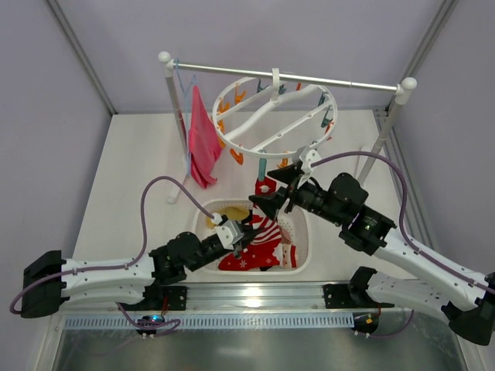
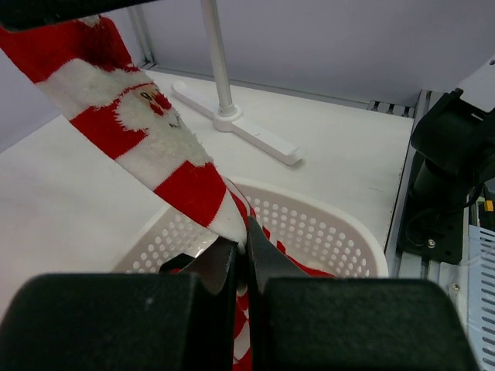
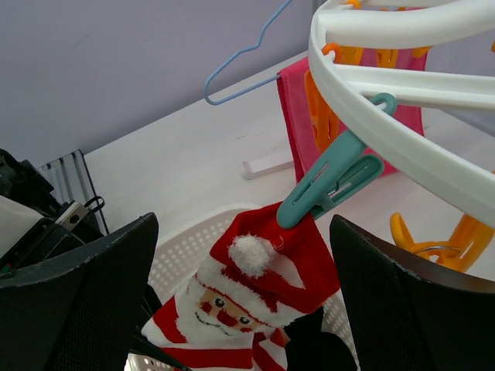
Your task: Remove the socks clipped to the hanger
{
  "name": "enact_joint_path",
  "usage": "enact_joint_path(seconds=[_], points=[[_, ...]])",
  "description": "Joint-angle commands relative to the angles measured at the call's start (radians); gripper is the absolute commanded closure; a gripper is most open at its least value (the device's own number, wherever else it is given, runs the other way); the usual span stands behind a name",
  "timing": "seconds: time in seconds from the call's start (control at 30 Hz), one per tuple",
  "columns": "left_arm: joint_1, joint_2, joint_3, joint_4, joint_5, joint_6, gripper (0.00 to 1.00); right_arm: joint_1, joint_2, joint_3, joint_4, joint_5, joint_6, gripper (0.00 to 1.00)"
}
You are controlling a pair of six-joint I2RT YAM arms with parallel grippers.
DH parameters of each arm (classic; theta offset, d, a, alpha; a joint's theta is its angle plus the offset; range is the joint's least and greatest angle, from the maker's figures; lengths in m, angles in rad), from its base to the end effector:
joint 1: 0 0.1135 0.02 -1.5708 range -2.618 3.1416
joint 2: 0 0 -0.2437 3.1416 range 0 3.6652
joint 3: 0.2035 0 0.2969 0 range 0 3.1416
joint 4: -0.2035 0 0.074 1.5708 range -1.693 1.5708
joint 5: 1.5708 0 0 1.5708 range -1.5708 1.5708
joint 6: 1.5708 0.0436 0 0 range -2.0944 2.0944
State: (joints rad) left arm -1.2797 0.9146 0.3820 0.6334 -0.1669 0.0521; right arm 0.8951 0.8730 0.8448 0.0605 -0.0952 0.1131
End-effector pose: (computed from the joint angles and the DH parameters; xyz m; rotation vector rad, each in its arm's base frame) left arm 0.0840 -0.2553 0.2224 0.8319 1.2875 -0.8682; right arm 0.1676 0.2157 0.3558 -0.6837 1.4516 0.8663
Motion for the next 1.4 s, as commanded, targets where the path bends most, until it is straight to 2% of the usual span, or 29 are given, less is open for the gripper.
enact_joint_path(seconds=[0.0, 0.3, 0.53, 0.8, 0.9, 1.13, 1.37], points=[[0.002, -0.036, -0.017, -0.057, 0.020, -0.034, 1.00, -0.038, 0.027, 0.016, 0.094, -0.121, 0.049, 0.09], [0.002, -0.059, -0.019, -0.070, 0.018, -0.035, 1.00, -0.143, 0.103, 0.007, 0.217, -0.144, 0.123, 0.09], [0.002, -0.042, -0.012, -0.064, 0.015, -0.034, 1.00, -0.157, 0.138, 0.005, 0.277, -0.172, 0.148, 0.09], [0.002, -0.025, -0.008, -0.057, 0.032, -0.037, 1.00, -0.159, 0.156, 0.005, 0.289, -0.135, 0.174, 0.10], [0.002, -0.019, -0.005, -0.055, 0.040, -0.037, 1.00, -0.159, 0.165, -0.001, 0.309, -0.143, 0.183, 0.13], [0.002, -0.010, -0.003, -0.049, 0.055, -0.038, 1.00, -0.159, 0.181, -0.007, 0.340, -0.146, 0.195, 0.31], [0.002, -0.005, -0.003, -0.047, 0.070, -0.040, 1.00, -0.159, 0.195, -0.015, 0.367, -0.133, 0.209, 0.43]])
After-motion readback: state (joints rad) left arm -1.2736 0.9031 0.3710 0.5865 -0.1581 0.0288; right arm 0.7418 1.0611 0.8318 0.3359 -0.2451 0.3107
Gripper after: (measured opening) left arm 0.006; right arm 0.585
